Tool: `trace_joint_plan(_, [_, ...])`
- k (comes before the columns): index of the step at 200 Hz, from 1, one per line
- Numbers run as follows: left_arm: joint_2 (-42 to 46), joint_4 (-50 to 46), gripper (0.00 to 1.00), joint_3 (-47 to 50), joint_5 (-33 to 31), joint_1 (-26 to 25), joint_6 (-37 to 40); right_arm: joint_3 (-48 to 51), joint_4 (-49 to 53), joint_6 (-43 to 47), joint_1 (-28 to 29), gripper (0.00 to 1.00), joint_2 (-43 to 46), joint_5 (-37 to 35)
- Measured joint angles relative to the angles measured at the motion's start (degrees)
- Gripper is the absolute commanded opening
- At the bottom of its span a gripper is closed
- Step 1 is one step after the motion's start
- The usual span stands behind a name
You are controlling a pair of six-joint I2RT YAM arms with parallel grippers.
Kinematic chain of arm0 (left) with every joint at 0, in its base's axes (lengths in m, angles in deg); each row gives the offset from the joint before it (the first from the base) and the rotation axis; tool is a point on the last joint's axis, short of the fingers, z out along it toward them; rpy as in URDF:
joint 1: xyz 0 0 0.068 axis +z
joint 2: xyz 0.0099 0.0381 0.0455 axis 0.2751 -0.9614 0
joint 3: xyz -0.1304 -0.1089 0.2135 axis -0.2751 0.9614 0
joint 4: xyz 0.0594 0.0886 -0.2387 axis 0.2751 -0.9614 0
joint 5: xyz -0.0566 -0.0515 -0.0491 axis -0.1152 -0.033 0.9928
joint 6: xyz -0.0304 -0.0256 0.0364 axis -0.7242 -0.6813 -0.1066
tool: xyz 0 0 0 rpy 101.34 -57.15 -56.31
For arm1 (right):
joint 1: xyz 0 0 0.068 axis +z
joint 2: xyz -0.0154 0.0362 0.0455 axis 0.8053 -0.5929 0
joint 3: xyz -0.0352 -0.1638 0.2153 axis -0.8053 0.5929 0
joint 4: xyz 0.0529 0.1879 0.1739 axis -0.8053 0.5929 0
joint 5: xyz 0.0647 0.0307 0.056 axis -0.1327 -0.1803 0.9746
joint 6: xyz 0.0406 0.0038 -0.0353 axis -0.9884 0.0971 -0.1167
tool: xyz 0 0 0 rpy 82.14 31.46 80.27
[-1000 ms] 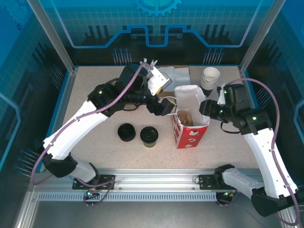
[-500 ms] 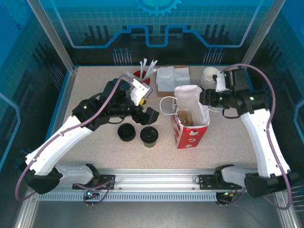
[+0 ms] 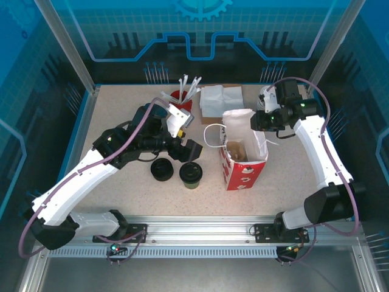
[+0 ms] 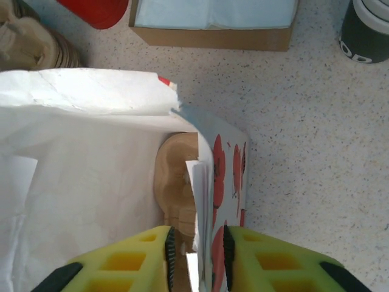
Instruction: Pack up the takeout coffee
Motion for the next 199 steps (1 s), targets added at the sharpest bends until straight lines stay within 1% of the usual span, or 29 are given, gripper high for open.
trace_joint_plan(8, [0.0,0.0,0.88,0.0,0.0,0.0,0.0,0.0,-0.2,0.3,0.0,0.08,0.1,0.4])
trace_joint_plan(30, [0.0,0.0,0.88,0.0,0.3,0.0,-0.6,1.1,-1.2,-0.2,0.0,0.00,1.0,1.0])
trace_joint_plan(59, [0.5,0.4,0.88,0.2,1.3,0.0,-1.6,4.5,-3.3,-2.0,0.2,0.00,6.1,1.7])
trace_joint_plan(112, [3.2,1.0,0.88,2.4,1.8,0.0,-2.6,12.3,-11.2,-8.7,1.5,0.00,23.1,1.7])
trace_joint_plan(136, [4.3,1.5,0.87,3.6,2.1,0.0,-2.9,16.4,-15.0,-11.4,1.7,0.00,29.0,1.7])
trace_joint_plan(162, [5.0,2.0,0.88,3.9,2.4,0.0,-3.0,19.8,-17.8,-13.4,1.7,0.00,33.0,1.7])
trace_joint_plan(199, [6.3,2.9,0.86,5.1,3.1,0.0,-3.1,22.6,-20.5,-15.6,2.0,0.00,36.3,2.0])
